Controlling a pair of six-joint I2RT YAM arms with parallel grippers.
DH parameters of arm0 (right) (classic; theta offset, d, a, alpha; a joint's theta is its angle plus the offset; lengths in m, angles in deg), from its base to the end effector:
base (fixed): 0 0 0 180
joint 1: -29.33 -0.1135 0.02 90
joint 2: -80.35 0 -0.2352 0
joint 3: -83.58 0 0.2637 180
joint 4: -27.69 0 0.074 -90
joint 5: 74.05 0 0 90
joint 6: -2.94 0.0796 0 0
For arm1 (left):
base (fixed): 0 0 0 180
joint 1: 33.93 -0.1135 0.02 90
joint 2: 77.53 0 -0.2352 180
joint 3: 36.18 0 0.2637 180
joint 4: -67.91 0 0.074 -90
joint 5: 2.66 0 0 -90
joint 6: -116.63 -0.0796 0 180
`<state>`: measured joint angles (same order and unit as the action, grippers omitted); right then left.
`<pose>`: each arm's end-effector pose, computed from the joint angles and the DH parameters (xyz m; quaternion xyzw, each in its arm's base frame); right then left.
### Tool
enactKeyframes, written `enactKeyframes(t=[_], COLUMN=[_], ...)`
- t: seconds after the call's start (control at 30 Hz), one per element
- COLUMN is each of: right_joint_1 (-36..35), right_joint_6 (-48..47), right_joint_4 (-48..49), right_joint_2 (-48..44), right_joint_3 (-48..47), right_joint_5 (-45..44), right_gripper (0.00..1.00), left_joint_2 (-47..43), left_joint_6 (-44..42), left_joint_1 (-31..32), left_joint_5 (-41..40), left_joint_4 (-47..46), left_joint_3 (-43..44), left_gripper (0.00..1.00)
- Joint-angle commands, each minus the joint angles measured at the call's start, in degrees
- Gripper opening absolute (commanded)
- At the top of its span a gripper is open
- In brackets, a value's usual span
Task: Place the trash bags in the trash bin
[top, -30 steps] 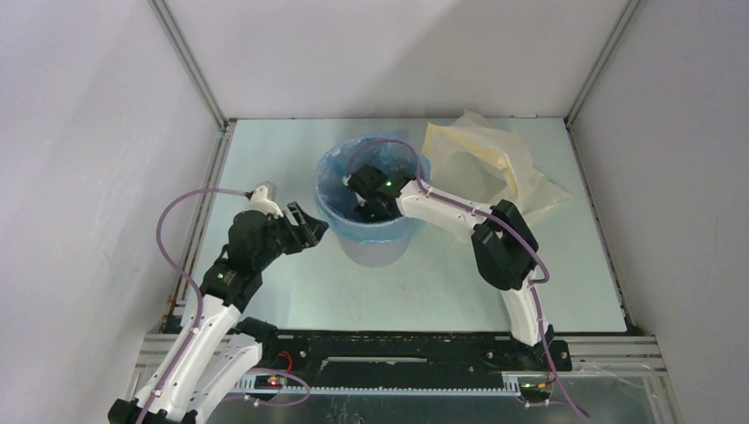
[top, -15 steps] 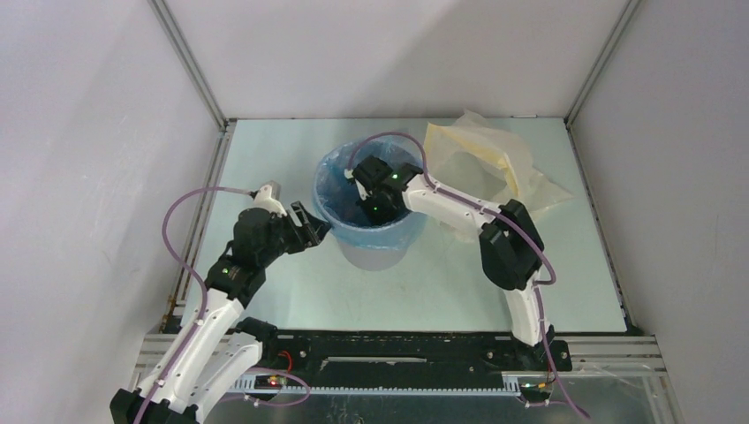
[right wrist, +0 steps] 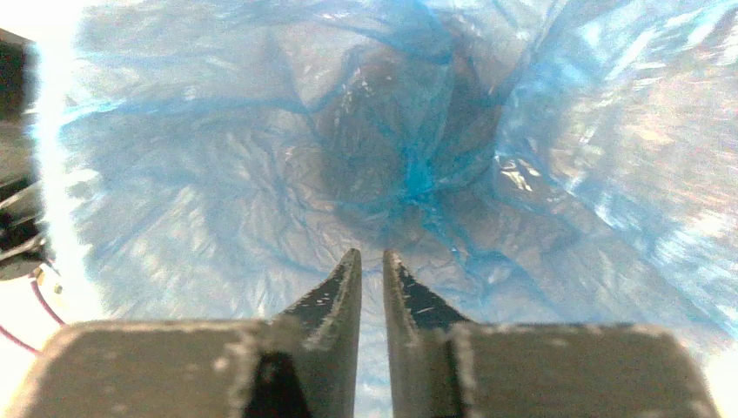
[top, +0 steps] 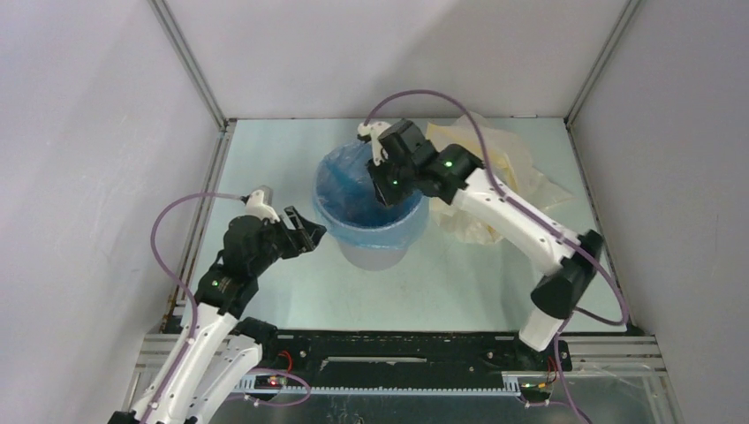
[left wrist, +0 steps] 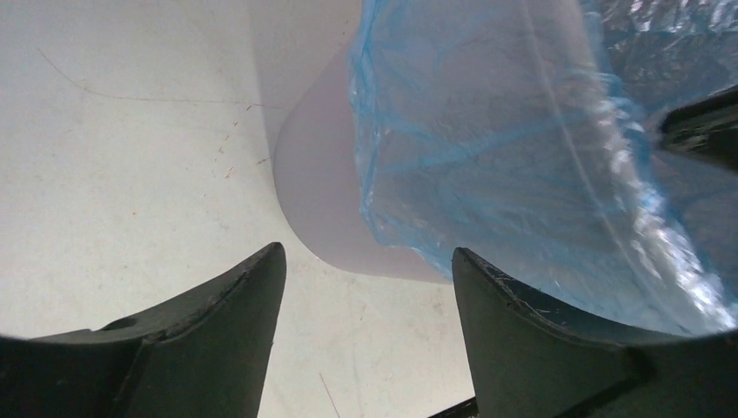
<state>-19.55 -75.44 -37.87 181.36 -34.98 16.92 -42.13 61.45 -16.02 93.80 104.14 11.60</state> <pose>0.2746 0.3166 0.3097 -0.3011 0.8837 0.1873 0.3055 0.2122 -0.0780 0.2444 -0.0926 0.8321 -0.2843 0.4672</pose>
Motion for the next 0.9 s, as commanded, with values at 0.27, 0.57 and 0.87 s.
enactKeyframes(t=[0.27,0.57,0.87], right_joint_1=[-1.7,1.5,5.6], right_joint_6=[-7.2,-4.7,-2.0], right_joint_4=[18.4,32.0,48.7], right_joint_2=[-27.8,-50.2,-60.5], right_joint_3=[16.7,48.2,67.7], right_joint_5=[-9.2,-8.4,-25.3], right_gripper=[0.69,1.00,1.00], left_joint_2=[-10.3,-11.9,-14.7], left_joint_6=[-3.2,-2.0,4.1], left_joint_1=[-0.2,-0.2,-0.2], left_joint_5=[-5.9,-3.3,-12.3], left_joint_4=[9.2,5.6,-2.7], left_joint_3=[6.5,1.8,-8.0], left_gripper=[0.79,0.99,1.00])
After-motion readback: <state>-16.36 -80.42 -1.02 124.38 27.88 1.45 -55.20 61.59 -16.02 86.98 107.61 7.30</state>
